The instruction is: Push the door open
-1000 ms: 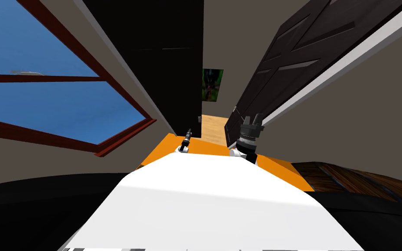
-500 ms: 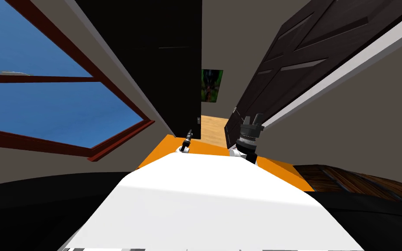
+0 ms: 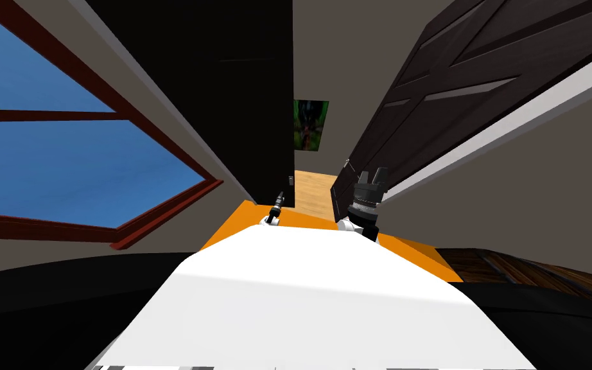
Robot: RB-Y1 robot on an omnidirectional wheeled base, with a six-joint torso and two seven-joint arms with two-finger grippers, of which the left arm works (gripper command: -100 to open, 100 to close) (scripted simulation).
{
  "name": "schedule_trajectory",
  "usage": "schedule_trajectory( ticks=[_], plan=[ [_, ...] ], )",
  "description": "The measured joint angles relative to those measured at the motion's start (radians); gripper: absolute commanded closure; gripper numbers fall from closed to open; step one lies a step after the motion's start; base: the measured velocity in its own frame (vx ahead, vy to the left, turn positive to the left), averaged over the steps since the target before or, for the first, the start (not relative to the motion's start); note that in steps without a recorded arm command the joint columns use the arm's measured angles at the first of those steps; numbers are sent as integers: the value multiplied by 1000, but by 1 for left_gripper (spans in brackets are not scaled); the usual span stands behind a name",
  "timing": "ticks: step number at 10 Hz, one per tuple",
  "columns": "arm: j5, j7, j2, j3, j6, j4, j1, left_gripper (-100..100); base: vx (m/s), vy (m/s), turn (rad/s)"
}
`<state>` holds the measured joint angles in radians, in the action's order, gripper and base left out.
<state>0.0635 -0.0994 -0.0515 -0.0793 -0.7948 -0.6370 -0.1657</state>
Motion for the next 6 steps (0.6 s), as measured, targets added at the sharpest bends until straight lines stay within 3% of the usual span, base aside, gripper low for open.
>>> schedule_trajectory(
  ticks=[6],
  plan=[
    [-5,8,-16,11,-2,4,1,-100,194,-29,-25]
  ],
)
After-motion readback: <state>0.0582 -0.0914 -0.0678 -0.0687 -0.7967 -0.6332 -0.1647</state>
